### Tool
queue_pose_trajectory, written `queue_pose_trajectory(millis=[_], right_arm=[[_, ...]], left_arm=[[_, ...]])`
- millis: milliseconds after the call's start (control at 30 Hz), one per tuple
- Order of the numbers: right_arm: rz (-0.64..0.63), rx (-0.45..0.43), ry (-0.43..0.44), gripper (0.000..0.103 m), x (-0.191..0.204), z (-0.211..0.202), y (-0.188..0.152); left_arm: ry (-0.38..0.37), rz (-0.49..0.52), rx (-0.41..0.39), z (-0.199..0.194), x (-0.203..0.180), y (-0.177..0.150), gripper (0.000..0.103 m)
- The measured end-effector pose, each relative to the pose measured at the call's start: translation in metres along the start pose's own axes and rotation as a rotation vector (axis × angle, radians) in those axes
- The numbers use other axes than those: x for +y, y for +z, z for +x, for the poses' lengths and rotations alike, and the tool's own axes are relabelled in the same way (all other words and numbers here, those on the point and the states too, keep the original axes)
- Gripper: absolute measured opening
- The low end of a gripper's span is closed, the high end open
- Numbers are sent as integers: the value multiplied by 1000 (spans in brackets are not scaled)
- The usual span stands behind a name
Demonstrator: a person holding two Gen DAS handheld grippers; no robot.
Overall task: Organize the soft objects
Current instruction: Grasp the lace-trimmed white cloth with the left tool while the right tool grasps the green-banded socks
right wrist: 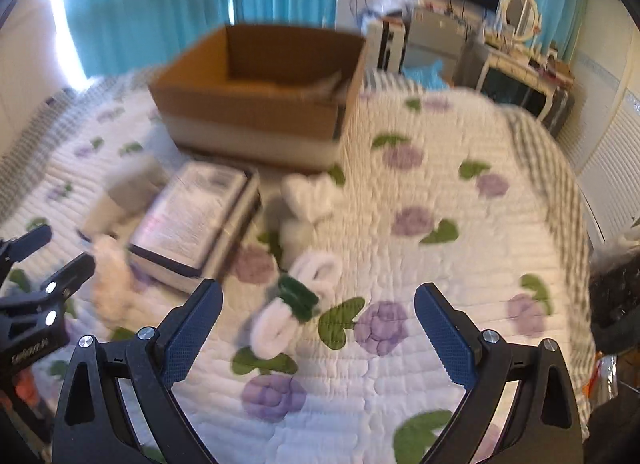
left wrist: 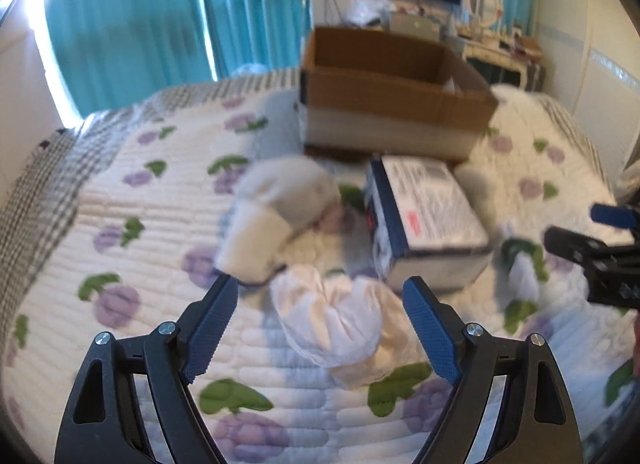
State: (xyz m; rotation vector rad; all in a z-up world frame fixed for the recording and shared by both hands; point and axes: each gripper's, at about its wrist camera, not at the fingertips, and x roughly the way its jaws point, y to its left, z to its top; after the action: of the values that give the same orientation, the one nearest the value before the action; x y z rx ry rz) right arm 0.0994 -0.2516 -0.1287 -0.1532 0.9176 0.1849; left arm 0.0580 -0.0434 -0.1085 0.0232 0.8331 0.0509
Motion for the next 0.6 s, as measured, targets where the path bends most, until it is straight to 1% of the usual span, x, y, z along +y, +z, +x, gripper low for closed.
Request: queue_pose_trajectory(millis=[100,167,200,233,267,300,333,367,400,433,467,500,533,567,600], right_arm=[[20,67,34,97,1,34,-3],[30,100,78,93,2,48,-5],[33,118,99,89,4,56,-6],[35,131,109,86,4,61,-8],[36,149,112,84,5,68,-9],[38,157,113,77,6,73,-11],[38,164,113,67,6,76,-12],[34,165,109,64,7,77,-13],[31,160,109,56,8,76,-14],[31,153,112,48,7,75,-15],[32,145,116,47,7,73,-16],[32,138,124,45,7,70,-17],[30,133,135,39,7,68,-18],[29,128,160,37,8,65,-19],[28,121,182,28,8,61,-22]], left_arm=[[-16,16,31,15,-4,-13,84],[-34,24,64,26,-7,-20,83],[-49,27,75,30,-8,-23,83],[-58,30,82,32,-9,-23,79],[-68,30,87,35,-8,-23,71],[-79,26,96,38,-8,-24,68],[-87,24,102,40,-7,-24,64],[-97,22,106,41,-7,-25,60],[-105,23,104,41,-7,-25,56],[-113,28,98,40,-8,-26,48],[-122,34,93,38,-9,-26,43],[-127,41,88,37,-11,-27,42],[-127,48,85,35,-12,-28,35],[-130,56,82,35,-13,-29,27],[-140,64,82,34,-15,-29,24]])
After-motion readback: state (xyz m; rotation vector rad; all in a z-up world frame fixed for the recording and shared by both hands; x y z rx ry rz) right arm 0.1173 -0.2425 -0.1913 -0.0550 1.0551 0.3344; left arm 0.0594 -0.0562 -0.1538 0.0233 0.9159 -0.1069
